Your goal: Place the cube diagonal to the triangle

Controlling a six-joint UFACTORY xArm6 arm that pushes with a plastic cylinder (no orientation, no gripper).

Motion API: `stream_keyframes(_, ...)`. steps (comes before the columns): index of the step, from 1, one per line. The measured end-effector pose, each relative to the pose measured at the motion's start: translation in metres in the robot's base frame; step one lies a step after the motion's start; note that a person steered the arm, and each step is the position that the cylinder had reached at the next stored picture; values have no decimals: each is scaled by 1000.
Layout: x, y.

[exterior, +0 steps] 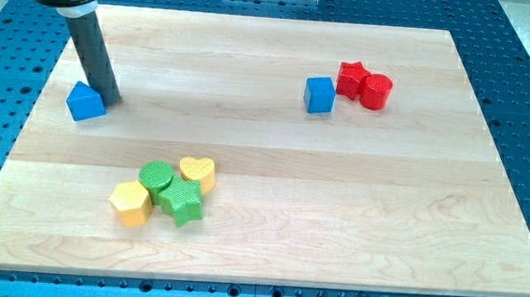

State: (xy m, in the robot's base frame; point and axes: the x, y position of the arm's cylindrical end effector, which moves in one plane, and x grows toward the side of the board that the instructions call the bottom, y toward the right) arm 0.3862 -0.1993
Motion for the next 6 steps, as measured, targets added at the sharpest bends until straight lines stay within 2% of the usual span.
stream_keyframes(1,-13,116)
stream_keyframes(2,3,237)
stream_keyframes(3,4,326)
stream_keyframes(5,-35,339)
stream_keyframes(6,-44,258)
